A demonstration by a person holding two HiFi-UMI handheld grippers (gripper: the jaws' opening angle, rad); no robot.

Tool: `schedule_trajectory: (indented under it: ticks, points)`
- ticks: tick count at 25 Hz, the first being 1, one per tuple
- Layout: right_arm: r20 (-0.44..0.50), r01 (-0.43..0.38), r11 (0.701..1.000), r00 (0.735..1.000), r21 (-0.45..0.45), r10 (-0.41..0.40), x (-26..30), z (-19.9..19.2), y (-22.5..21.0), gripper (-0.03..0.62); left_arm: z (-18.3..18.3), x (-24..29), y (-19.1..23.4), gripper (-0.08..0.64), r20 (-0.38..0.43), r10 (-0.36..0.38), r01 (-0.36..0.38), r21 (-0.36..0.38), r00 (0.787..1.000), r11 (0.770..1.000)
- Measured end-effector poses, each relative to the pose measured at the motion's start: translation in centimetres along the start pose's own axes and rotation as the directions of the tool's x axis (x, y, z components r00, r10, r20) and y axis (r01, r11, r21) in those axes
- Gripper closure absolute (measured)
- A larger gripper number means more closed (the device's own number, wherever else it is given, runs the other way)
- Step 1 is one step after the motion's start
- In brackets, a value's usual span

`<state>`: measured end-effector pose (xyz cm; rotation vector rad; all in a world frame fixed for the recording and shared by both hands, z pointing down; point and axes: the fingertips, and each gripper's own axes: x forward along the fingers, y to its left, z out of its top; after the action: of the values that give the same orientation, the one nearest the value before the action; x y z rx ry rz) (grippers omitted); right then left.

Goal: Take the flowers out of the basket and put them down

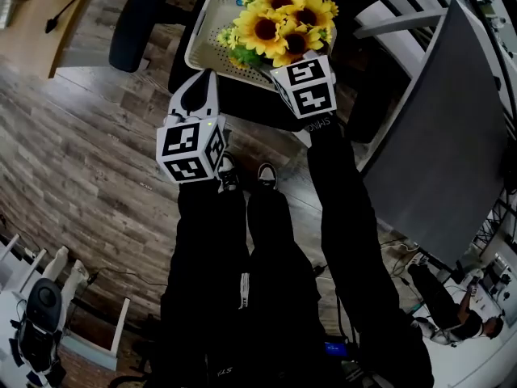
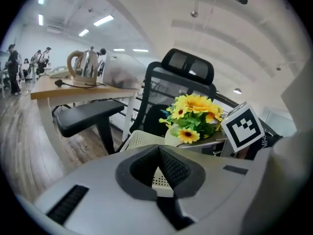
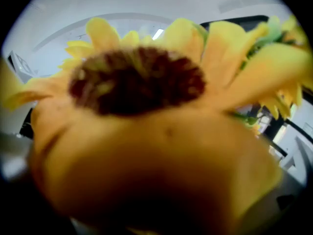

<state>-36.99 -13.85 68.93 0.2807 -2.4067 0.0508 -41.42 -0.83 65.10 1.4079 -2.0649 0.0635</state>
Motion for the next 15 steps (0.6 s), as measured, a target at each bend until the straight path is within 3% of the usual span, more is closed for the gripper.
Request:
schedule_trajectory:
  ticks: [8, 15]
  points:
    - [0.060, 0.113, 0.981, 0.991, 0.158, -0.124, -13.9, 4.8, -1.4, 0.018, 5.4, -7.0, -6.7, 0.560, 0.028, -0.025, 0.025, 0.000, 0.999, 1.000]
    - [0.048, 0.222, 0.945, 0.970, 0.240, -0.239, -24.3, 4.9, -2.2, 0.018, 8.7, -11.2, -13.3, 0.560, 0.021, -0.088, 0.087, 0.044, 0.996, 0.995]
